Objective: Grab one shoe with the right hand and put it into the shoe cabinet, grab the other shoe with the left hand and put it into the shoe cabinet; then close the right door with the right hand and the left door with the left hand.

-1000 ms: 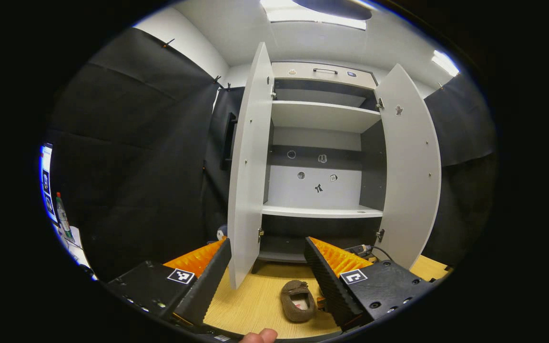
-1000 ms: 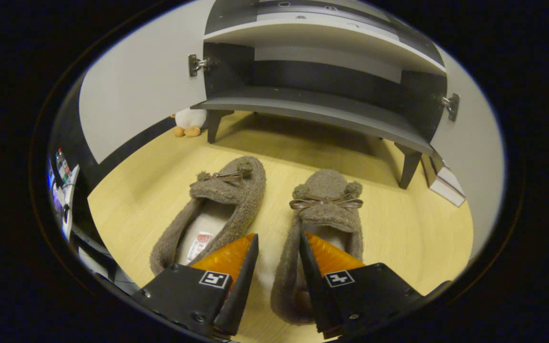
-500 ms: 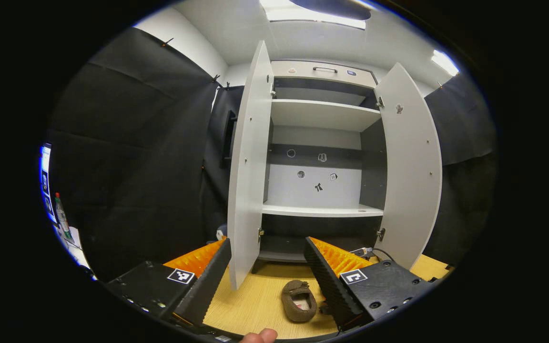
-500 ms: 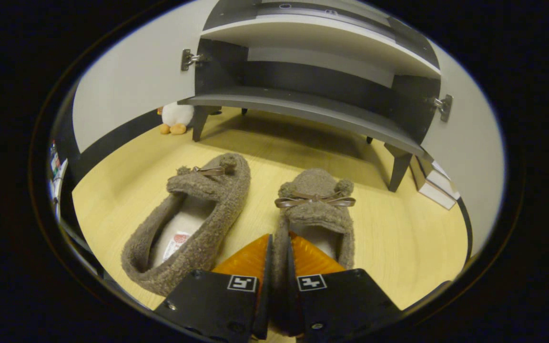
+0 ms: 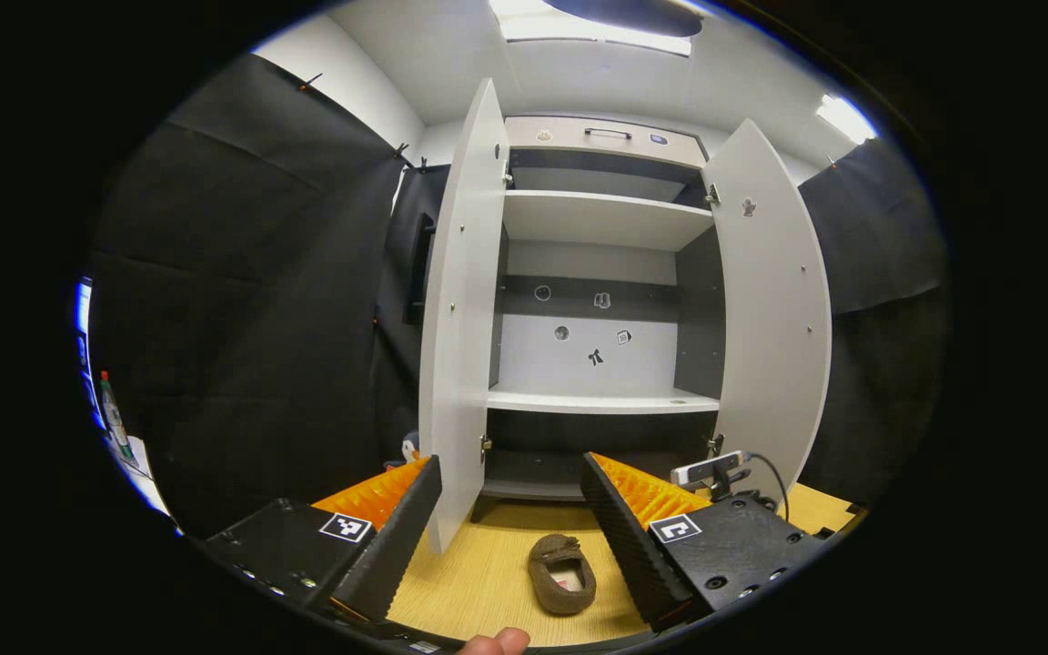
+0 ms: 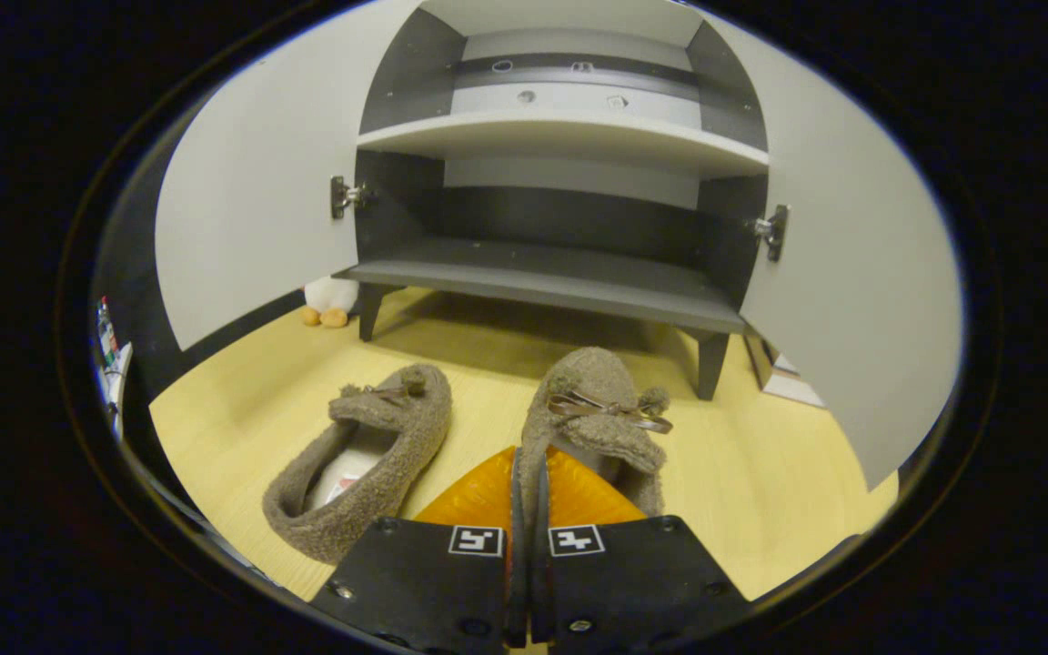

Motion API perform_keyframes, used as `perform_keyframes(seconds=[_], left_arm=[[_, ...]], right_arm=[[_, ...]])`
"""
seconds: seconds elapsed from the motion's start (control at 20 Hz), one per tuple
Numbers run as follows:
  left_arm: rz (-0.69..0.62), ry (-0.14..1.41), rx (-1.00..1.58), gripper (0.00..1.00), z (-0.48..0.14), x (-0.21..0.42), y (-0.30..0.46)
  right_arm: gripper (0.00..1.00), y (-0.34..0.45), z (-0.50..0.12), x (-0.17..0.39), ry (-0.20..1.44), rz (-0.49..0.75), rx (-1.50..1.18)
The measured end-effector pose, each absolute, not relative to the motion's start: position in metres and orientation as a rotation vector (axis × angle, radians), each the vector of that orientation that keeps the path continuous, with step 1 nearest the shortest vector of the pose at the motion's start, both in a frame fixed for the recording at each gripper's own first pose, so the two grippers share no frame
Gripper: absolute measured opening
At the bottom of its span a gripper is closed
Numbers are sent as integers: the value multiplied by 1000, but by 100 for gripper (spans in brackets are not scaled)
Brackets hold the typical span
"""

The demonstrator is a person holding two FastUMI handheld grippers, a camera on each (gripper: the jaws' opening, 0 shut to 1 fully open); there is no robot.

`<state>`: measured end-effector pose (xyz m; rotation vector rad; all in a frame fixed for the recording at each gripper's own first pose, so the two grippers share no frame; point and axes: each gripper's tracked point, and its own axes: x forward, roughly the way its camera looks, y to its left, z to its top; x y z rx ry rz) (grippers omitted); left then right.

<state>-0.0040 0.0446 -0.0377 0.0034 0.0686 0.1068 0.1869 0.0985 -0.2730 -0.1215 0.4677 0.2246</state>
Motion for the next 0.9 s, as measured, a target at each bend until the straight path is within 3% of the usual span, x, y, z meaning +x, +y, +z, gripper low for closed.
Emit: perform_keyframes(seconds=[0.45,0.9], left_arm=[[34,64,-6,95,-41,2,17],[12,53,-7,95,-43,4,4]], right_arm=[[5,99,-139,171,320,267,-104],[5,107,14,265,220,267,-168]])
